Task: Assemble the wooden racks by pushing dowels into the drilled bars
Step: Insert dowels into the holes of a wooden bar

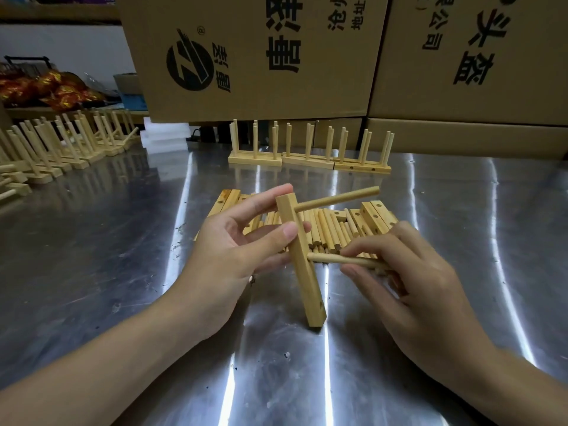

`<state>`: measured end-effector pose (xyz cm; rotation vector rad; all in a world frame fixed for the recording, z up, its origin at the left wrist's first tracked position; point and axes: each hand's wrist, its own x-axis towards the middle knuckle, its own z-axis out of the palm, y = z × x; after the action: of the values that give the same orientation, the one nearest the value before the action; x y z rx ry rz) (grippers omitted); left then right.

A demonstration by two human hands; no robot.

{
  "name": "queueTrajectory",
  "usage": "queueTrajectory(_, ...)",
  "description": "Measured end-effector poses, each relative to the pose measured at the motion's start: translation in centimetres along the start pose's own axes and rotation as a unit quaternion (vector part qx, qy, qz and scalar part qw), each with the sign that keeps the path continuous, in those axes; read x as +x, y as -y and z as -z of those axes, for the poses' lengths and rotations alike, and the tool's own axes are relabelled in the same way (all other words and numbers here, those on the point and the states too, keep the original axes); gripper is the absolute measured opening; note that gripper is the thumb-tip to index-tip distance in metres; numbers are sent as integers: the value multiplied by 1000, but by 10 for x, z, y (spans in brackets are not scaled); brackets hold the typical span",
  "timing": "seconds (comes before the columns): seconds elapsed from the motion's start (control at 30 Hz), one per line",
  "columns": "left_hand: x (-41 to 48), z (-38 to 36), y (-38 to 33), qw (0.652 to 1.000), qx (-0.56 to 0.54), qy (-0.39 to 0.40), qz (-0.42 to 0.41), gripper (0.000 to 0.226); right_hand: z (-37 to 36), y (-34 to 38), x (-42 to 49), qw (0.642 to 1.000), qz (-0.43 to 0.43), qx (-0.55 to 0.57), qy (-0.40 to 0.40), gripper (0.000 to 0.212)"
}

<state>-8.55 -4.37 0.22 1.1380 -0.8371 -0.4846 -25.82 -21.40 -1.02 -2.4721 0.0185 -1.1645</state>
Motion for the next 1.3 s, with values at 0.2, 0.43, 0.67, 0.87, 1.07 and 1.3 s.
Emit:
queueTrajectory(0.2,-2,0,-1,991,74,107,12,85,3,-4,0,1000,2,-18,-17,12)
queueTrajectory(0.43,-3,-3,-3,991,79,108,24,86,6,-5,0,1000,25,-11,5,13)
queueTrajectory(0.67,-5,-7,-6,990,82,111,12,88,5,-3,0,999,26,-18,-7,13)
queueTrajectory(0.87,-8,-12,-4,990,82,112,-14,87,6,-1,2,1000,-3,-11,-19,14)
queueTrajectory(1.07,-11,-18,-2,981,141,114,-64,82,2,3,0,998,-49,46,-13,48)
queueTrajectory(1.3,-9,-14,0,990,110,69,-51,81,4,2,-1,984,-107,140,-2,43)
